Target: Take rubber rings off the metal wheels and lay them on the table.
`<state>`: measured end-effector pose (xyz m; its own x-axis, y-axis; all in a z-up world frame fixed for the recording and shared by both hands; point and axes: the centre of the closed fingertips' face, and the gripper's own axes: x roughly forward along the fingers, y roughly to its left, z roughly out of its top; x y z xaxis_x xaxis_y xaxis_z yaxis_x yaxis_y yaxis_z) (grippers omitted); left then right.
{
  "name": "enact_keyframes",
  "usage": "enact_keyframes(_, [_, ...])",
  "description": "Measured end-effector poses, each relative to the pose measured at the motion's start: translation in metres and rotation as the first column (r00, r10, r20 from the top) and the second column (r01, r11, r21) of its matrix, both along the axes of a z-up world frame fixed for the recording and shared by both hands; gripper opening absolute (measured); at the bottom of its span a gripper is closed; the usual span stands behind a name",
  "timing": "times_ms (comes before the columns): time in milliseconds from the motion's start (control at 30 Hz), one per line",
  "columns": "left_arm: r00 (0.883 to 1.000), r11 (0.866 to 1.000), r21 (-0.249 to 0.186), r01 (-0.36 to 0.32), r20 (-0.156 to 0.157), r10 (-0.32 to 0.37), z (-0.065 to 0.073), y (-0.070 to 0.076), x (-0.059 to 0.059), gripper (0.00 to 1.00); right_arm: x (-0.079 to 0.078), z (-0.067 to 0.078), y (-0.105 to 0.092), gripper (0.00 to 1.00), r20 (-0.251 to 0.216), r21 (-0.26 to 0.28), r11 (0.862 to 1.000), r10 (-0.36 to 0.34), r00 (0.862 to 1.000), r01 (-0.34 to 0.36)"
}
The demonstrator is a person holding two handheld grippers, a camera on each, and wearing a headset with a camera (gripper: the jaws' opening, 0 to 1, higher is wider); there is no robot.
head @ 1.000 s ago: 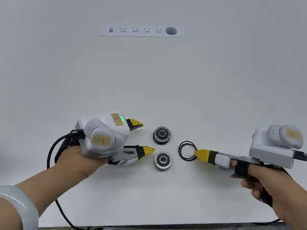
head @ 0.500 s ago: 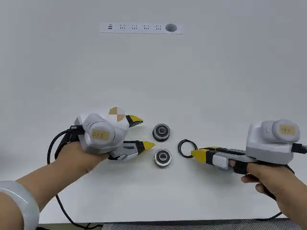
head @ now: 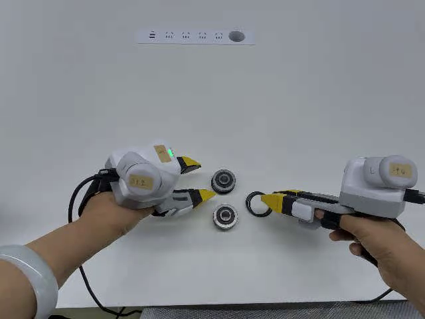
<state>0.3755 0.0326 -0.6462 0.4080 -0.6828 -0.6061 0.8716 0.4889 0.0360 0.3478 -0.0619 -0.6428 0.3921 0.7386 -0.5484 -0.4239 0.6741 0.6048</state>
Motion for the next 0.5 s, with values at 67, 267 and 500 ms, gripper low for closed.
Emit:
enact_keyframes(67, [1.0, 1.0, 0.0, 0.004, 0.0, -0.004, 0.0, -0.002, 0.001, 0.34, 0.0, 0.001, 0.003, 0.21, 0.0, 0.004, 1.0, 0.003, 1.0, -0.003])
enact_keyframes(267, [1.0, 1.0, -0.007, 0.013, -0.004, -0.013, 0.001, -0.009, 0.002, 0.31, 0.001, 0.002, 0.008, 0.21, 0.0, 0.011, 1.0, 0.012, 1.0, -0.012])
enact_keyframes(500, [0.999, 0.999, -0.005, 0.039, -0.005, -0.039, 0.001, -0.02, 0.002, 0.26, 0.001, 0.004, 0.015, 0.21, -0.001, 0.023, 1.0, 0.017, 1.0, -0.017])
